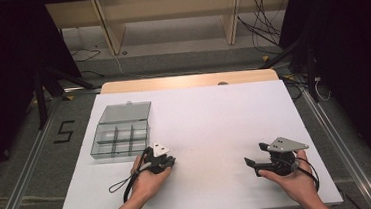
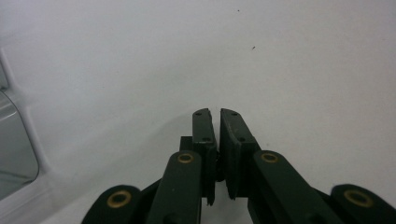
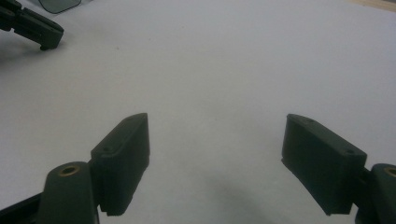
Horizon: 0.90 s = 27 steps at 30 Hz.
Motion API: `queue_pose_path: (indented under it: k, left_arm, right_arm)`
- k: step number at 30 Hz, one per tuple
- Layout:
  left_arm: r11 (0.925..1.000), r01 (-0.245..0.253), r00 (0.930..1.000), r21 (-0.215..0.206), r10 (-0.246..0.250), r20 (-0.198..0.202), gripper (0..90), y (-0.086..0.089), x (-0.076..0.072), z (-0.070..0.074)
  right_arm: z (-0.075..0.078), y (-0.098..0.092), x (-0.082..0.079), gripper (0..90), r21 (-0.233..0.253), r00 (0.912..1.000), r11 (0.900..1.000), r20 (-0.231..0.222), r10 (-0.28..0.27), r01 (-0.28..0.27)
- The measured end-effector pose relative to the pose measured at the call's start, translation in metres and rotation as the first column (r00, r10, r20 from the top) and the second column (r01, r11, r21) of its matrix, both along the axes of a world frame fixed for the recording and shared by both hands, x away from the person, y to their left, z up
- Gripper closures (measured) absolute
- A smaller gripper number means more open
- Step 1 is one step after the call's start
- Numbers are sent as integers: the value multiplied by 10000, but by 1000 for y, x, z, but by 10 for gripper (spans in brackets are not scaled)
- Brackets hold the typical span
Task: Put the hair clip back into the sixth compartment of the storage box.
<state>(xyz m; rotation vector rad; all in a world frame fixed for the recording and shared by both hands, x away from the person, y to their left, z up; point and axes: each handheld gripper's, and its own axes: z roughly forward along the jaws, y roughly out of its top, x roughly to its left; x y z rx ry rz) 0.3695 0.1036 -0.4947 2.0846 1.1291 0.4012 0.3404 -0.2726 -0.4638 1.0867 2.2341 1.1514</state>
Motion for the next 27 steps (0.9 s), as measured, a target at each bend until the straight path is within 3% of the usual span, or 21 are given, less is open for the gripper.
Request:
queue_pose_path:
  k: [10, 27]
  left_arm:
    - [10000, -18, 9998, 7, 17, 203, 891, 3, 1, 3]
    - [9995, 68, 10000, -320, -66, 56, 895, 6, 3, 6]
  right_arm:
    - [0, 0, 0, 244, 24, 10000, 10000, -22, 19, -19]
    - [-1, 1, 0, 244, 23, 10000, 10000, -58, 32, -32]
